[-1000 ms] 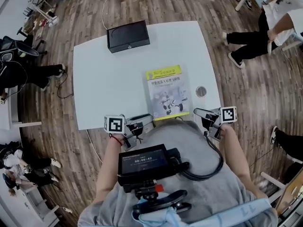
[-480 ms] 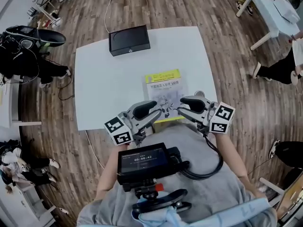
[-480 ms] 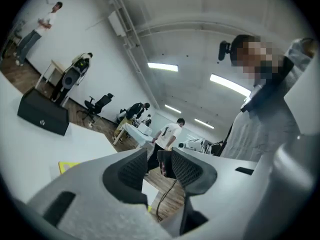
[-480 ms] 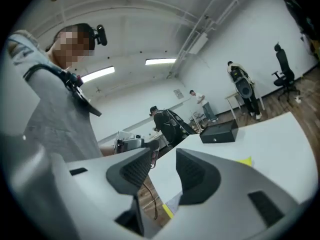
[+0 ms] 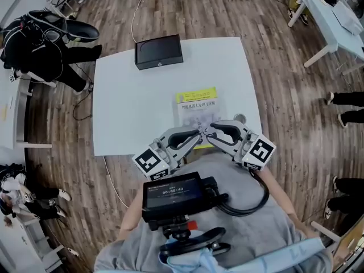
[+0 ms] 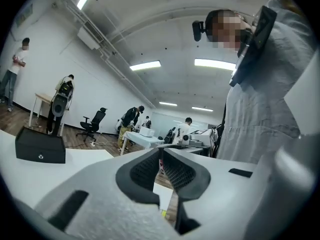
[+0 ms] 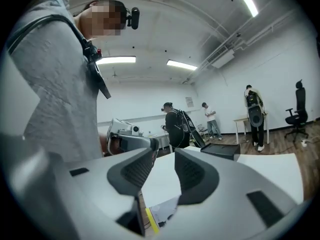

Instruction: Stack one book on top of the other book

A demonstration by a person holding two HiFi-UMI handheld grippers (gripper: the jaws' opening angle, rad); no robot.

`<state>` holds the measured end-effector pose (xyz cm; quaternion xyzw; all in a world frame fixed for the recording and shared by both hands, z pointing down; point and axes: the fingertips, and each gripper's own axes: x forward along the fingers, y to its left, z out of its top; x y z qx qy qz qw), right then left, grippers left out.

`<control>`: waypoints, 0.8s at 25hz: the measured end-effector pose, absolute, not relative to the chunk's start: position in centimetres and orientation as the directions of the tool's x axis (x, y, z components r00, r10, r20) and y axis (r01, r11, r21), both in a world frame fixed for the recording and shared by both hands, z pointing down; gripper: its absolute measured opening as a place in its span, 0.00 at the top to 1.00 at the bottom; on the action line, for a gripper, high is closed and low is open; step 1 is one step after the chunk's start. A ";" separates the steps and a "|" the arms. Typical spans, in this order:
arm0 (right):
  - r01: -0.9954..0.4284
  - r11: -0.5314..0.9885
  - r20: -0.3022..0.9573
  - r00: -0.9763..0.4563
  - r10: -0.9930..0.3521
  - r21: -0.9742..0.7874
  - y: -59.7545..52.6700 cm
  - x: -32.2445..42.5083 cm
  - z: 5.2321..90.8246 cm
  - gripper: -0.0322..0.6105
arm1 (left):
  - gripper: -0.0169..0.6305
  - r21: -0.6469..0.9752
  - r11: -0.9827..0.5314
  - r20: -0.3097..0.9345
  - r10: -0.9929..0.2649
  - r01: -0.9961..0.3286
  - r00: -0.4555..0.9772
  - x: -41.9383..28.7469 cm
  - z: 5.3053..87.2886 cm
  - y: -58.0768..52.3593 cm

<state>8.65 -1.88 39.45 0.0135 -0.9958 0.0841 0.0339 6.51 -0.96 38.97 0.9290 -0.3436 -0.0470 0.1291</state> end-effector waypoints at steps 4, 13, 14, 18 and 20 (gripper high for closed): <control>-0.037 0.994 0.068 -0.997 -0.030 -0.105 -1.6 9.6 39.0 0.86 | 0.95 0.278 -0.718 -0.005 -0.666 -0.639 0.746 8.2 37.8 -0.8; -0.070 0.994 0.074 -0.995 -0.063 -0.087 -1.8 12.1 39.1 0.89 | 0.95 0.246 -0.693 -0.009 -0.701 -0.677 0.714 10.6 37.4 -0.7; -0.071 0.993 0.078 -0.995 -0.064 -0.090 -1.9 12.3 39.2 0.89 | 0.95 0.247 -0.685 -0.005 -0.708 -0.685 0.706 10.6 37.6 -0.7; -0.063 0.994 0.081 -0.995 -0.055 -0.092 -1.9 12.7 39.7 0.89 | 0.95 0.270 -0.650 -0.001 -0.738 -0.710 0.675 10.8 38.3 -0.4; -0.049 0.994 0.075 -0.996 -0.043 -0.093 -1.7 12.9 39.7 0.89 | 0.95 0.277 -0.638 -0.005 -0.749 -0.719 0.663 11.1 38.5 -0.3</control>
